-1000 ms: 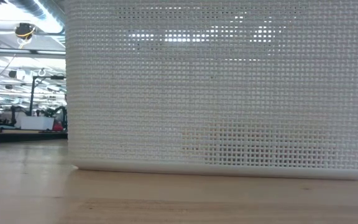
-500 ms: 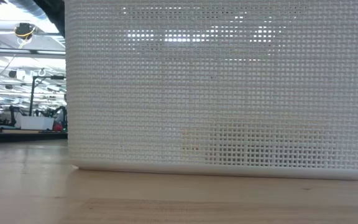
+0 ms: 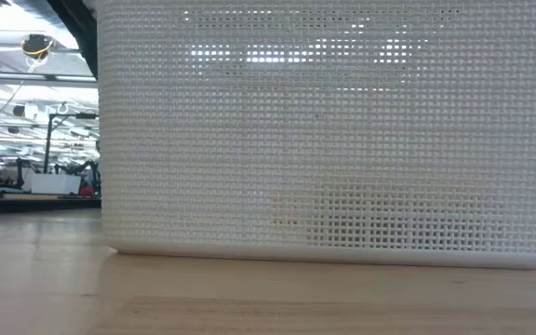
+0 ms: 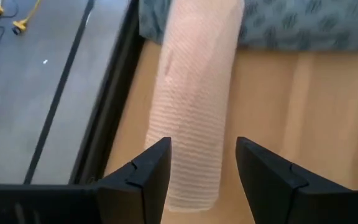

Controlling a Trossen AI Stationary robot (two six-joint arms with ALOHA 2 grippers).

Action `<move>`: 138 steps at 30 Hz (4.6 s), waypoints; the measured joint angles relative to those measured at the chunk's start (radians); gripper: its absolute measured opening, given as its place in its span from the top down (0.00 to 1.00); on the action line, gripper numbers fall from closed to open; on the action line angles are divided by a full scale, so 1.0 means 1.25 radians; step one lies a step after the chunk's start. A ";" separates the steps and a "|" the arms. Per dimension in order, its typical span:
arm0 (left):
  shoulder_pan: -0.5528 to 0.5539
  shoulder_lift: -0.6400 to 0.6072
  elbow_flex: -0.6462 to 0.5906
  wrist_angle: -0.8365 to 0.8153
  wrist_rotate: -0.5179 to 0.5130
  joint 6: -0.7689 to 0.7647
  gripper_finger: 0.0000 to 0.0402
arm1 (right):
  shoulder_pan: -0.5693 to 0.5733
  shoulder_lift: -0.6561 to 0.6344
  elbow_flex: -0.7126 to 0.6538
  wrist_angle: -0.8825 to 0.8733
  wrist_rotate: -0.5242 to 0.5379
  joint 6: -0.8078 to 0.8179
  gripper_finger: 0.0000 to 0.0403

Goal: Pick & place medical supplies in basket/bin
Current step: Put the white bandage into the white bin, then put the top white rolled gauze into the white bin

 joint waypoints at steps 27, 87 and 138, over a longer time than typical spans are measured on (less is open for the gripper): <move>-0.007 -0.054 0.000 0.010 -0.341 0.027 0.98 | -0.075 0.000 0.000 0.001 0.000 -0.065 0.36; -0.857 0.254 0.755 -0.619 -0.189 -0.947 0.99 | -0.159 0.001 0.000 0.003 -0.002 -0.085 0.36; -0.728 0.103 0.755 -0.516 -0.210 -0.571 0.76 | -0.120 0.077 0.001 -0.277 -0.288 0.603 0.36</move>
